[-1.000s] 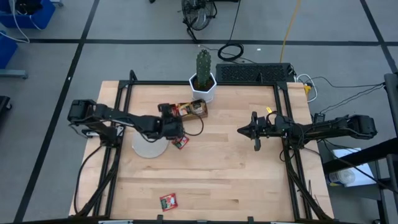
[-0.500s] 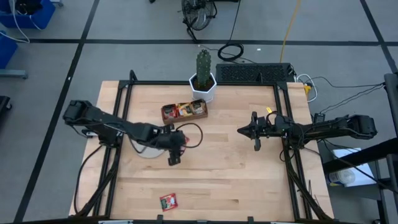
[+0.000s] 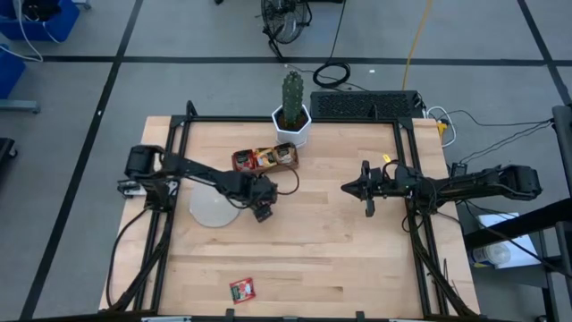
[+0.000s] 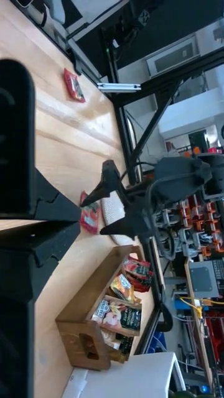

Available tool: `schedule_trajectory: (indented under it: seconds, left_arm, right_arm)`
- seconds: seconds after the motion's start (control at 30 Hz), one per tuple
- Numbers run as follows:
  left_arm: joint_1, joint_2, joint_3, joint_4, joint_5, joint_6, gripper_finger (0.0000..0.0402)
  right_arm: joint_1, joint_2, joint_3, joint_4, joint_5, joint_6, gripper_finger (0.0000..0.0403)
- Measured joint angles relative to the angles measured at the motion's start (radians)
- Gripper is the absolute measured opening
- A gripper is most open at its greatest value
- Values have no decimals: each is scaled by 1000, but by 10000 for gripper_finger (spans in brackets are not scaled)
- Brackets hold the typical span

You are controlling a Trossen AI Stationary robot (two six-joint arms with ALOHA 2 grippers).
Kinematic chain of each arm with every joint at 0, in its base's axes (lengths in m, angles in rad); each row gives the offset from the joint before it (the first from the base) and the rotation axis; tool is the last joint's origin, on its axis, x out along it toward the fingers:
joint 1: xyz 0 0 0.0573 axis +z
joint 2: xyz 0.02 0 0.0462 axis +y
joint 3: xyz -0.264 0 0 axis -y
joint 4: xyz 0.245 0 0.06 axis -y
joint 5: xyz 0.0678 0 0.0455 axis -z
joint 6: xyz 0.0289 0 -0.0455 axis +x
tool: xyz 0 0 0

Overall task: Pick & Place Tea
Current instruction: Put the red tea bag into the left section of the wooden organizer

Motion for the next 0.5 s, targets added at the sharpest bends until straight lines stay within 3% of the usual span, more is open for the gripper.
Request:
schedule_trajectory:
  seconds: [0.1, 0.3, 0.5]
  left_arm:
    - [10, 45, 5, 46, 74, 5, 362]
    - [-3, 91, 8, 74, 86, 25, 339]
    - [-10, 49, 1, 74, 104, 79, 262]
  right_arm:
    - [0, 0, 0, -1, 0, 0, 0]
    - [0, 0, 0, -1, 0, 0, 0]
    - [0, 0, 0, -1, 0, 0, 0]
